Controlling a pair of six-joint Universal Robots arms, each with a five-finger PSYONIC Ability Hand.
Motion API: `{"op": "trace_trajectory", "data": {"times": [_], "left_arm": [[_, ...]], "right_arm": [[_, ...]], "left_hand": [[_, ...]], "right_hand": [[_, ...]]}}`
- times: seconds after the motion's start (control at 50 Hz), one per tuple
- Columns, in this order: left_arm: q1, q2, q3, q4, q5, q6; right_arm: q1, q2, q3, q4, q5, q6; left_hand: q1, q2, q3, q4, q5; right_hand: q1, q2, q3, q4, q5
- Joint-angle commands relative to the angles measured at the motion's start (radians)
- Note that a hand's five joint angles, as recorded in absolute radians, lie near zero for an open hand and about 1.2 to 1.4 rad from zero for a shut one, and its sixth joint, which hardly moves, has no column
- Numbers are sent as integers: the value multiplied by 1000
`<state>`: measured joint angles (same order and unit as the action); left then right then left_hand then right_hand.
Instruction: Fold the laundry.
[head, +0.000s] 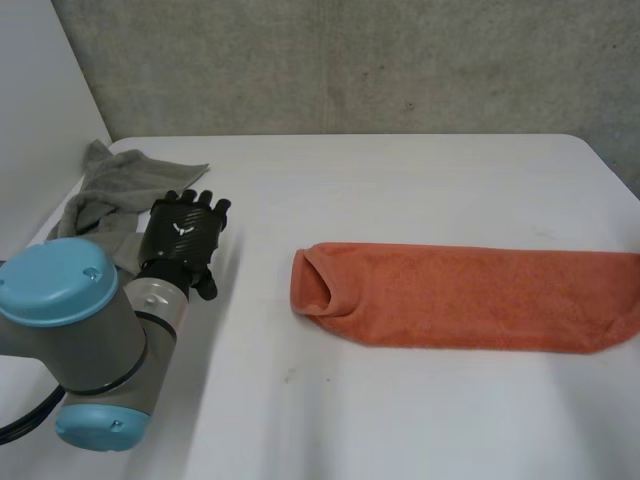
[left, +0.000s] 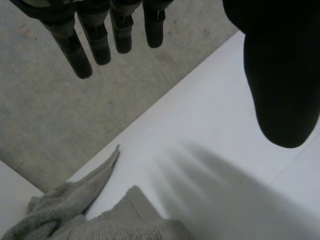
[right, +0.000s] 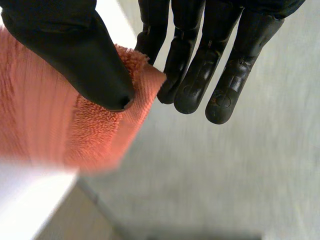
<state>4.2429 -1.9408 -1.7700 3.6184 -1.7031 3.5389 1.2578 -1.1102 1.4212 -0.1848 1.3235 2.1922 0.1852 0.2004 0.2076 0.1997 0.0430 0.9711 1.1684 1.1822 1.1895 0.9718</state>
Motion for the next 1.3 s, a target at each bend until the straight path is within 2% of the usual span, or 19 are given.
{"op": "trace_trajectory", "data": {"times": [0.02, 0.16, 0.26, 0.28, 0.3, 0.32, 0.38, 0.42, 0.52, 0.54, 0.62, 0.7, 0.74, 0.76, 0.84, 0.94, 1.1, 1.3], "left_arm": [[-4, 14, 1, -1, -3, 0], [-8, 23, 4, 0, -7, 0], [-15, 22, 6, 0, -7, 0], [-18, 22, 7, 0, -7, 0], [-20, 20, 9, 0, -7, 0], [-26, 14, 14, 2, -7, 2], [-37, 6, 30, 2, -7, 2], [-46, 2, 44, 5, -6, 2], [-93, -32, 115, 8, -1, 0], [-115, -46, 144, 9, 0, -5], [-185, -88, 220, 6, 11, -8], [-259, -153, 286, -1, 65, -6], [-270, -173, 299, -4, 92, -9], [-277, -190, 299, -10, 115, -6], [-287, -230, 305, -56, 141, -2], [-291, -276, 334, -109, 145, 0], [-291, -328, 373, -118, 143, 0], [-281, -406, 437, -121, 128, 21]], "right_arm": [[357, -102, 19, -62, -136, 90], [682, -56, 45, -65, -266, 86], [808, 75, 38, -55, -290, 75], [821, 93, 35, -53, -285, 78], [836, 122, 30, -50, -276, 81], [838, 130, 27, -48, -268, 84], [831, 125, 28, -36, -228, 110], [831, 110, 28, -35, -202, 152], [697, 43, 42, -15, -124, 388], [628, 14, 54, 5, -112, 475], [513, -52, 128, 63, -132, 616], [468, -105, 214, 90, -162, 598], [462, -111, 248, 90, -170, 580], [462, -115, 283, 87, -168, 555], [460, -117, 338, 85, -173, 500], [463, -117, 369, 82, -165, 466], [466, -114, 383, 82, -158, 466], [462, -114, 389, 80, -158, 465]], "left_hand": [[-11, -26, -33, -25, -43], [-11, -26, -33, -25, -43], [-11, -26, -33, -25, -43], [-11, -26, -33, -25, -43], [-11, -26, -33, -25, -43], [-11, -26, -33, -25, -43], [-11, -26, -33, -25, -43], [-11, -26, -33, -25, -43], [-11, -26, -33, -25, -43], [-11, -26, -33, -25, -43], [-10, -25, -32, -24, -42], [34, 19, 12, 19, 2], [98, 83, 76, 84, 66], [218, 203, 196, 203, 186], [281, 266, 258, 266, 248], [328, 312, 305, 313, 295], [404, 389, 382, 389, 372], [847, 832, 824, 832, 814]], "right_hand": [[425, 228, 214, 207, 250], [425, 228, 214, 207, 250], [388, 191, 177, 170, 213], [205, 8, -6, -13, 30], [-175, -372, -386, -393, -350], [-327, -524, -538, -545, -502], [-644, -841, -855, -862, -819], [-774, -971, -985, -992, -949], [-797, -994, -1008, -1015, -972], [-797, -994, -1008, -1015, -972], [-797, -994, -1008, -1015, -972], [-797, -994, -1008, -1015, -972], [-797, -994, -1008, -1015, -972], [-797, -994, -1008, -1015, -972], [-797, -994, -1008, -1015, -972], [-797, -994, -1008, -1015, -972], [-797, -994, -1008, -1015, -972], [-797, -994, -1008, -1015, -972]]}}
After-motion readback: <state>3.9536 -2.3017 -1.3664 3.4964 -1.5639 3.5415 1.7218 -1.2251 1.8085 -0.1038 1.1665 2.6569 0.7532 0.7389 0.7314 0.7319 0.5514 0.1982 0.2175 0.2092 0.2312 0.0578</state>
